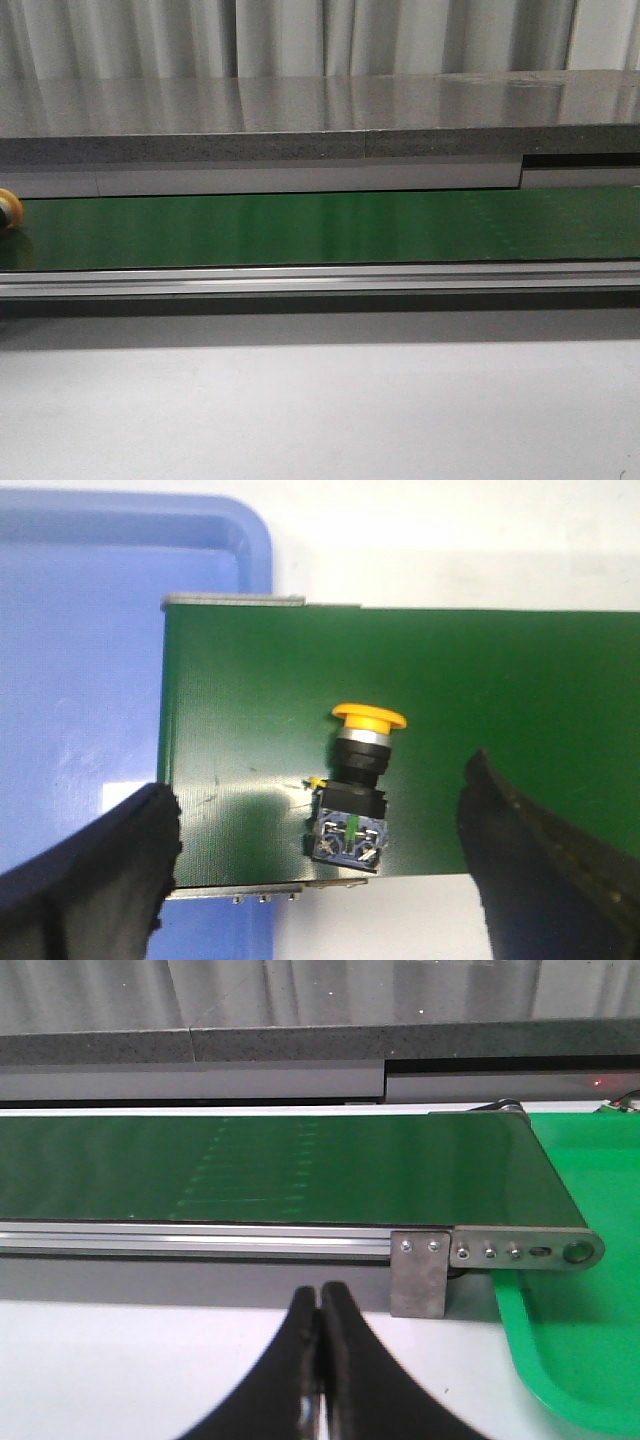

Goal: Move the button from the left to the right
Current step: 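Open the left gripper and raise it away from the button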

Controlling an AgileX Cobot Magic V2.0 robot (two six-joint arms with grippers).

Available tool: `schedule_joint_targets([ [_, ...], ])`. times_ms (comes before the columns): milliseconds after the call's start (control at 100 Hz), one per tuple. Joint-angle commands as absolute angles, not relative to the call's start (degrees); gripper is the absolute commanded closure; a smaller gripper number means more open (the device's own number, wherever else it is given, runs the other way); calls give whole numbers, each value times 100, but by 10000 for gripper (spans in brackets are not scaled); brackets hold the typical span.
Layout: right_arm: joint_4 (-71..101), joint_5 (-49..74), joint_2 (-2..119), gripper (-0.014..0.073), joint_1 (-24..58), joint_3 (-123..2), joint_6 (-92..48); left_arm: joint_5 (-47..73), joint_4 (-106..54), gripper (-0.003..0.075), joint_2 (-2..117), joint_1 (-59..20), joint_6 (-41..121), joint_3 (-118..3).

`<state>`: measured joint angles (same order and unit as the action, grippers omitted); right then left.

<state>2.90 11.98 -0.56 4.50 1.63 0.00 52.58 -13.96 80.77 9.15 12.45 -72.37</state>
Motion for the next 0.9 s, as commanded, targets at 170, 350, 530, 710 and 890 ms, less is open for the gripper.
schedule_joint_targets([
  [170,225,706,-177,661,457,77,0,4315,-2003,164,6497,870,1614,-6444],
  [350,225,706,-177,661,457,77,0,3507,-2025,164,5283,870,1616,-5329],
  [530,225,706,-177,661,457,77,0,3009,-2025,164,4016,870,1815,-4377],
  [710,225,706,-177,661,457,77,0,2649,-2025,164,2895,870,1815,-3593],
  [890,225,706,-177,661,457,77,0,2136,-2014,164,1954,870,1945,-2872],
])
